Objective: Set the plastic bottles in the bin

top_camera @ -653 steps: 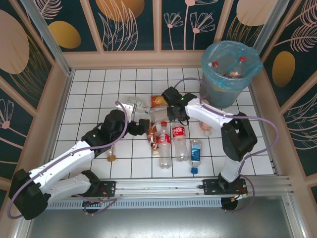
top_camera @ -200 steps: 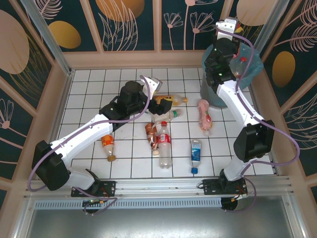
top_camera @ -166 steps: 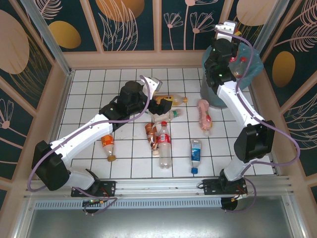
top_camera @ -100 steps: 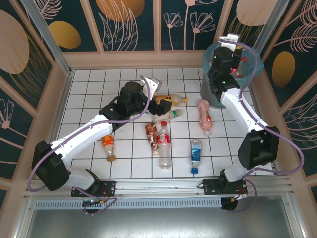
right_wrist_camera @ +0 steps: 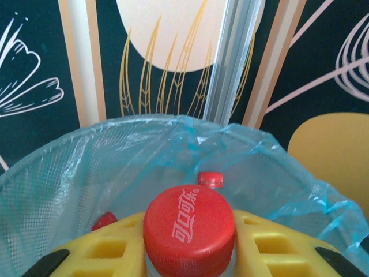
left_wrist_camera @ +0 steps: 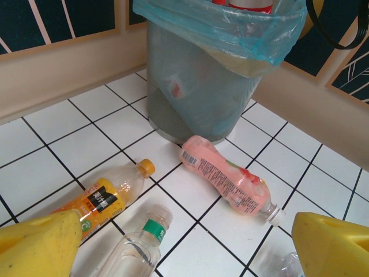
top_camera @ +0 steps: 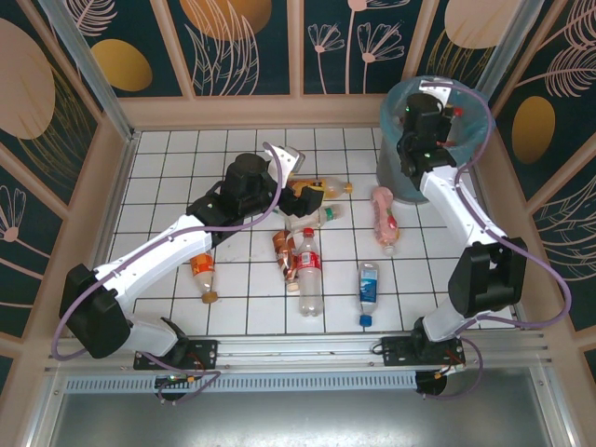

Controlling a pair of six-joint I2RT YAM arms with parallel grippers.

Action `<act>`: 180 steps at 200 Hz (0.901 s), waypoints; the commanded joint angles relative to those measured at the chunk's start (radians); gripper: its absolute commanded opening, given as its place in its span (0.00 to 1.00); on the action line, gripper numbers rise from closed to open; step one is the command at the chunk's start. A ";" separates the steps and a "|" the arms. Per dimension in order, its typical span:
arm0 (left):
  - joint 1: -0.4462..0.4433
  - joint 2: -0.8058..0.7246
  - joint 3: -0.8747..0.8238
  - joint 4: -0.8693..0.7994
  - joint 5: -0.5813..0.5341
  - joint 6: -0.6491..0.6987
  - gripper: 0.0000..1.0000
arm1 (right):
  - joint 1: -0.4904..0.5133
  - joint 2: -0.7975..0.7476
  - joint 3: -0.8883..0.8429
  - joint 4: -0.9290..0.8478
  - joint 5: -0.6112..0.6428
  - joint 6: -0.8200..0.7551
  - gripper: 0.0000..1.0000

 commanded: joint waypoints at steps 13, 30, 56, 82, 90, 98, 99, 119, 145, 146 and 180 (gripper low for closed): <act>0.004 -0.008 -0.009 0.029 0.000 0.019 0.94 | -0.011 -0.019 -0.034 -0.040 -0.043 0.098 0.35; 0.003 -0.007 -0.009 0.029 0.000 0.019 0.93 | -0.015 -0.009 -0.047 -0.046 -0.041 0.101 0.38; 0.004 -0.006 -0.009 0.029 0.001 0.017 0.94 | -0.023 -0.003 -0.052 -0.063 -0.049 0.114 0.44; 0.004 -0.006 -0.009 0.028 -0.002 0.017 0.94 | -0.025 -0.002 -0.047 -0.072 -0.056 0.113 0.48; 0.003 -0.005 -0.009 0.028 -0.003 0.019 0.94 | -0.025 -0.001 -0.044 -0.075 -0.058 0.113 0.49; 0.004 -0.007 -0.009 0.028 -0.004 0.020 0.94 | -0.028 0.000 -0.041 -0.078 -0.060 0.114 0.52; 0.004 -0.007 -0.009 0.028 -0.004 0.020 0.94 | -0.028 0.000 -0.040 -0.079 -0.061 0.115 0.52; 0.004 -0.008 -0.009 0.026 -0.006 0.020 0.94 | -0.033 0.003 -0.033 -0.099 -0.071 0.123 0.52; 0.004 -0.008 -0.010 0.026 -0.005 0.020 0.94 | -0.041 0.005 -0.031 -0.117 -0.108 0.135 0.44; 0.003 -0.007 -0.009 0.026 -0.004 0.019 0.94 | -0.042 0.005 -0.030 -0.118 -0.109 0.136 0.43; 0.003 -0.009 -0.009 0.026 -0.004 0.020 0.93 | -0.049 0.017 -0.046 -0.157 -0.139 0.158 0.34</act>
